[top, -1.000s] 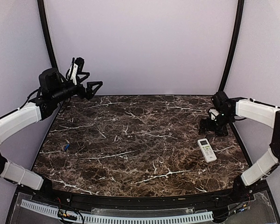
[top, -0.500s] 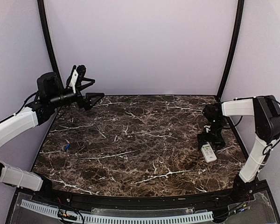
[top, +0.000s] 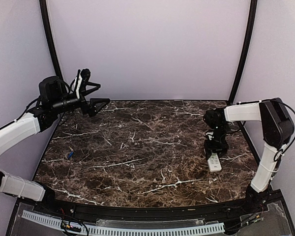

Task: Load the batteries into the remote control
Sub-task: Pick up the remote control without batteries from the corner of the board, then pass from the right arm to the left

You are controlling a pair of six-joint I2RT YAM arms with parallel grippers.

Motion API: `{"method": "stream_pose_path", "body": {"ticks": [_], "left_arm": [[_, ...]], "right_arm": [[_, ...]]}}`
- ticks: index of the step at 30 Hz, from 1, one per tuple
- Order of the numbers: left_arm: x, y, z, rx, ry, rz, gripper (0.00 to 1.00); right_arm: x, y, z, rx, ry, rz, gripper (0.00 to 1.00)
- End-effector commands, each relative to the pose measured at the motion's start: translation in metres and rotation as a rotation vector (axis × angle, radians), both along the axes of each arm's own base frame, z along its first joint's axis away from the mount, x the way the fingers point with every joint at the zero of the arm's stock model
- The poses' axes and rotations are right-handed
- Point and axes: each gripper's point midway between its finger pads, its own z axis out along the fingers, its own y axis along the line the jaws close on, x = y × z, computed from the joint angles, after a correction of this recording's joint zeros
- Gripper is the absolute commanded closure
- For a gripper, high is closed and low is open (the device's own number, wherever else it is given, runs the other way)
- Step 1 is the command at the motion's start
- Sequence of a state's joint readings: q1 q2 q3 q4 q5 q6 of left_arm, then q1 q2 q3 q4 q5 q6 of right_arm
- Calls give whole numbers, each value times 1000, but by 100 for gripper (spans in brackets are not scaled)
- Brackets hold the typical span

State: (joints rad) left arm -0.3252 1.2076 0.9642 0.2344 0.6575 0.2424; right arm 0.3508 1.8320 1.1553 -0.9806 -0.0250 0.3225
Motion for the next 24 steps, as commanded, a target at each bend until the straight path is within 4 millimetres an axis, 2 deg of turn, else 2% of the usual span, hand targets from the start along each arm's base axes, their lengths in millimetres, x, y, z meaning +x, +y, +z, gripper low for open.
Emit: {"method": "stream_pose_path", "body": {"ticks": [1, 4, 8, 11, 14, 15, 19, 24], "left_arm": [[-10, -3, 0, -8, 6, -36, 1], [-11, -5, -2, -8, 10, -50, 1], [-17, -12, -11, 21, 5, -87, 1], [-36, -30, -23, 99, -53, -177, 1], [-66, -52, -48, 231, -132, -294, 2], [-83, -66, -55, 290, -219, -363, 2], [-124, -91, -101, 498, -349, -501, 2], [-148, -101, -139, 662, -404, -581, 4]], "right_arm": [[9, 22, -3, 41, -35, 73, 66], [13, 39, 7, 103, -73, 118, 70], [13, 89, 37, 300, -154, 256, 74], [6, 131, 65, 424, -213, 393, 75], [-10, 173, 84, 528, -235, 516, 75], [-18, 188, 89, 561, -234, 558, 75], [-46, 238, 109, 677, -239, 716, 75], [-75, 277, 120, 774, -201, 833, 76]]}}
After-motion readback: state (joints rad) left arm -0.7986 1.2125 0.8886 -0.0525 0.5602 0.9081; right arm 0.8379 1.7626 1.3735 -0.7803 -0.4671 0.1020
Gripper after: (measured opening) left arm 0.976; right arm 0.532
